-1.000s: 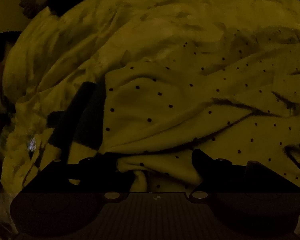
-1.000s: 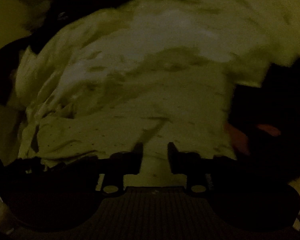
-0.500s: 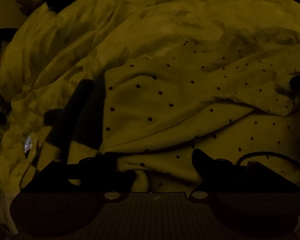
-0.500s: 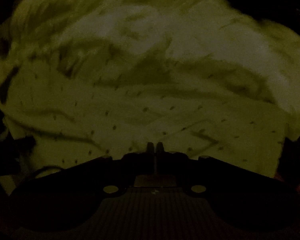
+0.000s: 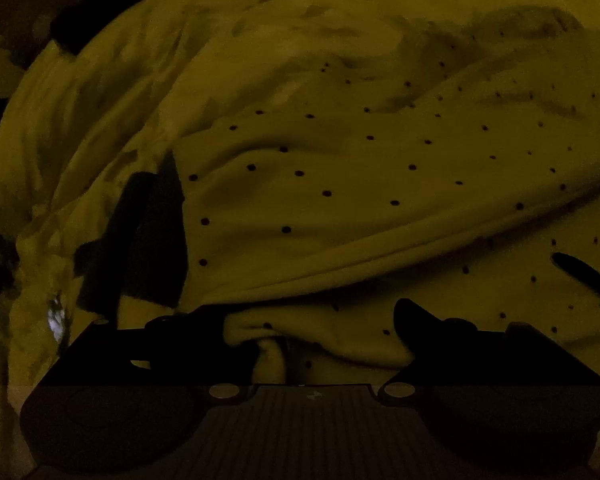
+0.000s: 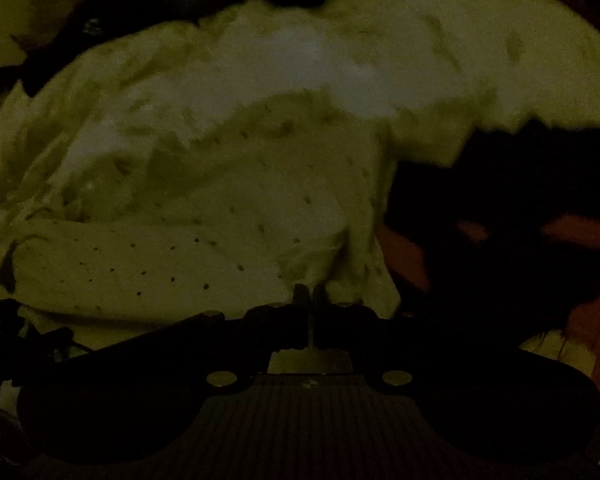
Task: Fold large clothes
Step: 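Release the shirt with the right gripper and smooth the fold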
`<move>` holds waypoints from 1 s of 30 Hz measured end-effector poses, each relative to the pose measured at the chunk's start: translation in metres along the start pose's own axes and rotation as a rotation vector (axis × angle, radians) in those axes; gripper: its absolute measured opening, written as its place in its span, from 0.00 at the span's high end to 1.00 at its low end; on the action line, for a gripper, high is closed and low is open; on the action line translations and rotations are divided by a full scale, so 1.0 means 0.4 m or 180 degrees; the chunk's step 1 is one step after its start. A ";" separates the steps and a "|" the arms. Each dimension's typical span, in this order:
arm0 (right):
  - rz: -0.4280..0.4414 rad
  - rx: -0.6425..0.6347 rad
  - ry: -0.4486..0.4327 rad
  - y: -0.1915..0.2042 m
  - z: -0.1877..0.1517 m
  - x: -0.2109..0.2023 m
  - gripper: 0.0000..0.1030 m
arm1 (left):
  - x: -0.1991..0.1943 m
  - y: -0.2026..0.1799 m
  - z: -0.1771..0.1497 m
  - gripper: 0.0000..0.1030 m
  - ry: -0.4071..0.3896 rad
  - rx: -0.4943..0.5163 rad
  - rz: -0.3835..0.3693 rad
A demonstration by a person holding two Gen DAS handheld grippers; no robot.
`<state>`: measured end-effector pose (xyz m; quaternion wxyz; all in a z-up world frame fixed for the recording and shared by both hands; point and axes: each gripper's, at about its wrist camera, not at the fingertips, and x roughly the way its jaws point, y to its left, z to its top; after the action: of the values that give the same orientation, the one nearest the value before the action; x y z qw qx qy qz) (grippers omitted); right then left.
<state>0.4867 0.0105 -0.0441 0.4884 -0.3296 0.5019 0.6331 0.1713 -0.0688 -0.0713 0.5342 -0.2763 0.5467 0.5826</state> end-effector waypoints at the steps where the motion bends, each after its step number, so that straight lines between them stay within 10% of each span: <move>1: -0.0019 0.0109 -0.0011 -0.001 -0.012 0.011 0.96 | 0.000 -0.004 -0.001 0.00 0.0003 0.0033 0.0013; 20: -0.0093 0.0599 0.0151 -0.070 -0.029 0.010 0.93 | -0.104 -0.009 -0.108 0.00 -0.0382 0.0528 -0.0193; 30: -0.0056 0.0175 -0.0267 -0.058 0.041 -0.112 0.64 | -0.151 0.100 -0.162 0.00 -0.0322 -0.0292 -0.0163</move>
<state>0.5237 0.0137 -0.0062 0.5235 -0.2936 0.4953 0.6280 0.1341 -0.1419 -0.0190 0.5627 -0.2846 0.4845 0.6064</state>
